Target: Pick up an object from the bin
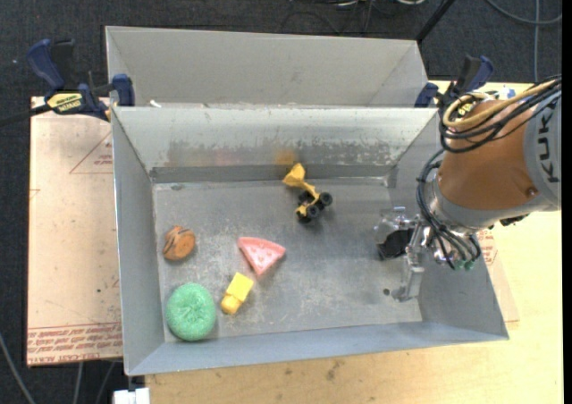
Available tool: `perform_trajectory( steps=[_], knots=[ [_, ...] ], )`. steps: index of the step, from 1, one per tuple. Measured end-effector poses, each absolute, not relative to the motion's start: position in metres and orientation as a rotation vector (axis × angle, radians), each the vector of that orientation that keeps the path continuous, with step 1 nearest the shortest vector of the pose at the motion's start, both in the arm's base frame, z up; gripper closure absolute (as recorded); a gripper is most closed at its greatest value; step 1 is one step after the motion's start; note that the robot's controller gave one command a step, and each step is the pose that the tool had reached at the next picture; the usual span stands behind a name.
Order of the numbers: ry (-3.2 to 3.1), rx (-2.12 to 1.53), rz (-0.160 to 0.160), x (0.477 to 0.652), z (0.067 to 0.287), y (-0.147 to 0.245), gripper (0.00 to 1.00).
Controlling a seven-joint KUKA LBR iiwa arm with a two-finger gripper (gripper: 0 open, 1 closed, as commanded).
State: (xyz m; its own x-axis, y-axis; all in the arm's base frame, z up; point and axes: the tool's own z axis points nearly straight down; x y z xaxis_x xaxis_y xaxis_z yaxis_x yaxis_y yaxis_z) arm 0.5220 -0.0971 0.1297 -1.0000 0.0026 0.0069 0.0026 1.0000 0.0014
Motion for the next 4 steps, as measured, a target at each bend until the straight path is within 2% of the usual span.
perform_trajectory(
  steps=[1,2,3,4],
  knots=[
    [-3.142,0.001,-0.001,0.524,0.134,-0.097,0.0],
    [-3.144,0.218,0.002,0.553,0.095,-0.124,0.0],
    [-3.143,0.121,-0.001,0.56,0.071,-0.141,0.0],
    [-3.115,0.444,0.001,0.587,0.071,-0.146,0.0]
  ],
)
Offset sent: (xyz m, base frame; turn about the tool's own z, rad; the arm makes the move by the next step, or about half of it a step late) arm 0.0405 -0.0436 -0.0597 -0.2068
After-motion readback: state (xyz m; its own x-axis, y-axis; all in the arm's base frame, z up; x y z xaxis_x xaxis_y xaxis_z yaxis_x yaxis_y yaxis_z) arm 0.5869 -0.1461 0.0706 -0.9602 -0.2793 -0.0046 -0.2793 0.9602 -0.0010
